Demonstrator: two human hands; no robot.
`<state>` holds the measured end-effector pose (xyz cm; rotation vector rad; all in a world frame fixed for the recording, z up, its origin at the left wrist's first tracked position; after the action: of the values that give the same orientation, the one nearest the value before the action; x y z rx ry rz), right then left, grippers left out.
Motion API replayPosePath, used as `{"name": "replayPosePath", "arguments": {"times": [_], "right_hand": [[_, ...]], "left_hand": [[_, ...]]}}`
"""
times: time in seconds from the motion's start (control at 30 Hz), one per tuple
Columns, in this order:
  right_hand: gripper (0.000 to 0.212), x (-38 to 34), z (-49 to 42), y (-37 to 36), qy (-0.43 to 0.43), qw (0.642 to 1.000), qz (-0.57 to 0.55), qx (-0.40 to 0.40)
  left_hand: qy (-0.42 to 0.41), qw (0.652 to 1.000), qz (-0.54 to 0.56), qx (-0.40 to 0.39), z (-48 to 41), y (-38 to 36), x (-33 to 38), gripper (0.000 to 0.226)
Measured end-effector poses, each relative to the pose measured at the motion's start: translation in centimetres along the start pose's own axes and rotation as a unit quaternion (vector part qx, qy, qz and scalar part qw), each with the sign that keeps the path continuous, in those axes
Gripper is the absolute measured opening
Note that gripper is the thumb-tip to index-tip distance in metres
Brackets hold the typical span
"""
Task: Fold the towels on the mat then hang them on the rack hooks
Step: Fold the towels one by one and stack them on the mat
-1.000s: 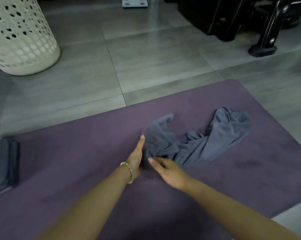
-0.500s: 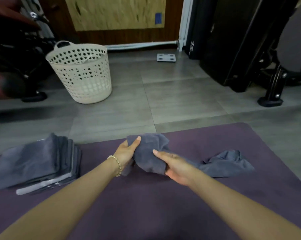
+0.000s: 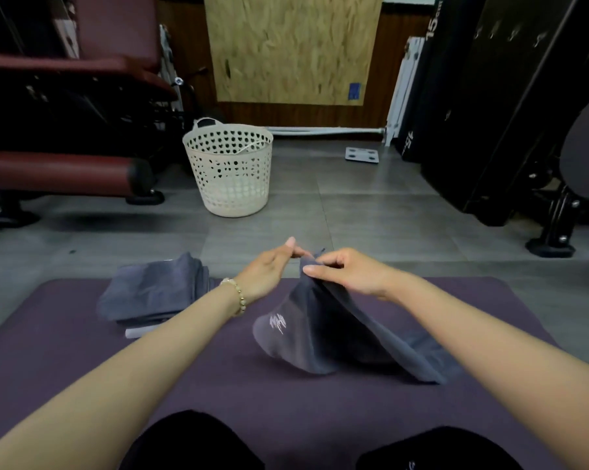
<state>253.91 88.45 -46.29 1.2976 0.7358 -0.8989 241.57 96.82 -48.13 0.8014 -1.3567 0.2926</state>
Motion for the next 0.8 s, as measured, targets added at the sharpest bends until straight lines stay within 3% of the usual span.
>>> {"name": "replayPosePath", "arguments": {"times": [0.13, 0.27, 0.37, 0.53, 0.67, 0.8], "right_hand": [[0.018, -1.4, 1.8, 0.6, 0.011, 1.0, -0.015, 0.013], [0.013, -2.1, 3.2, 0.8, 0.019, 1.0, -0.009, 0.004], [0.007, -2.8, 3.8, 1.1, 0.036, 0.999, -0.014, 0.024], [0.013, -2.0, 4.5, 1.2, -0.008, 1.0, -0.013, 0.025], [0.049, 0.5, 5.7, 1.0, -0.064, 0.998, -0.003, 0.017], [0.067, 4.7, 7.3, 1.9, -0.142, 0.986, 0.078, -0.029]], "left_hand": [[0.003, 0.999, 0.054, -0.003, 1.4, -0.4, 1.5, 0.045], [0.019, 0.998, 0.009, -0.057, 3.0, -1.4, 3.1, 0.053], [0.035, 0.998, -0.001, -0.049, 3.8, -1.6, 3.5, 0.054], [-0.03, 0.992, 0.108, 0.057, 3.8, 0.4, 5.1, 0.041], [-0.003, 0.953, 0.241, 0.186, 3.1, 4.5, 4.6, 0.036], [0.0, 0.917, 0.264, 0.3, 3.1, 9.8, 3.2, 0.035]]}}
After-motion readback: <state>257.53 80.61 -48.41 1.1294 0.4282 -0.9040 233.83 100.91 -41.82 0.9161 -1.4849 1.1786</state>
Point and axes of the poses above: each hand's wrist, its own z-axis away from the middle knuckle, its own y-axis out of the back of the hand, x = y × z, the point moved 4 cm from there along -z, towards the middle knuckle, and after that the axes turned 5 degrees about z, right-handed, at the moved point
